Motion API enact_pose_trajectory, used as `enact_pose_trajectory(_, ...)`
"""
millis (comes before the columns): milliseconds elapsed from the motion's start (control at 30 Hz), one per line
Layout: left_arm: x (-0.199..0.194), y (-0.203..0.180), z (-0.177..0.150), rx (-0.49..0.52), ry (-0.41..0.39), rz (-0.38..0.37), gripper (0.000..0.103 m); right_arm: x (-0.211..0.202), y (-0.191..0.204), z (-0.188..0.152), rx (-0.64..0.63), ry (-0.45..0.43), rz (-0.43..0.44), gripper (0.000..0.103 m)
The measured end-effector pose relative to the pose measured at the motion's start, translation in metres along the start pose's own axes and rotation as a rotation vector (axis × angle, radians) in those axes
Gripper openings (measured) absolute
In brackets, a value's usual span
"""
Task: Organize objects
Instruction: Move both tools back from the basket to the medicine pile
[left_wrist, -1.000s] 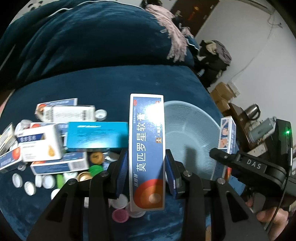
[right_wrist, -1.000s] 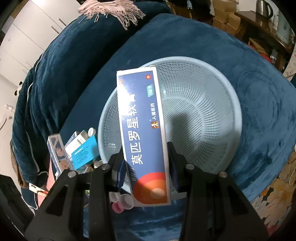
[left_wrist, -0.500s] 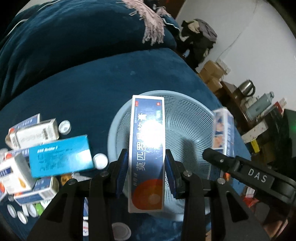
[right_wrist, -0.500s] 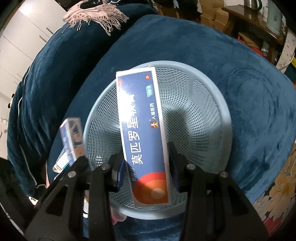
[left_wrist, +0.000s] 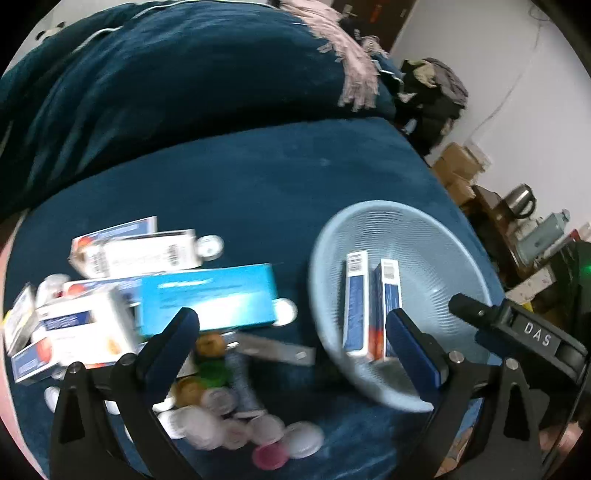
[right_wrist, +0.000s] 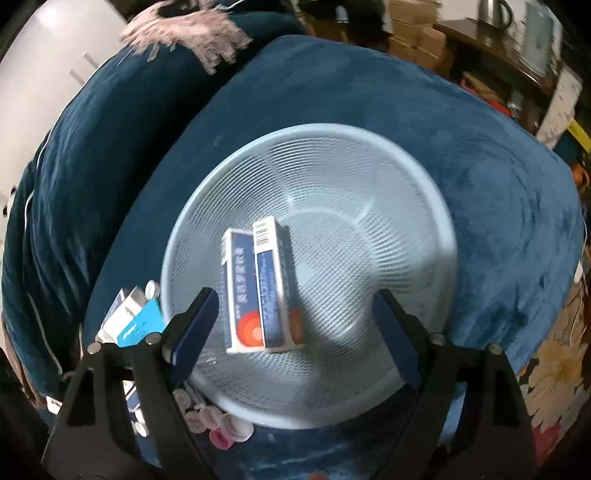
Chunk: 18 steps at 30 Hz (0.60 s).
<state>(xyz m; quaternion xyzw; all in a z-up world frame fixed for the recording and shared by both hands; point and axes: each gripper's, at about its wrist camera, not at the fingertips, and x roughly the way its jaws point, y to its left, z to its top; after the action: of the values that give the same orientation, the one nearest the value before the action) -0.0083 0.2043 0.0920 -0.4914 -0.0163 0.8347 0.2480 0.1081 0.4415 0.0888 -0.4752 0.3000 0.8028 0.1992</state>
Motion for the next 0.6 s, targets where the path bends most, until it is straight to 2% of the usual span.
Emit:
enact_pose_trajectory(367,-0.051,0.084,-0.019,-0.109,-0.032,0.115,0.101,0.003,0.088,-0.028,-0.260,0.007,0.019,0.091)
enact_pose_trajectory(600,-0.068,0.134,-0.031,-0.190,-0.027,0.147,0.101,0.011,0.133,-0.049,-0.369,0.041,0.061,0.092)
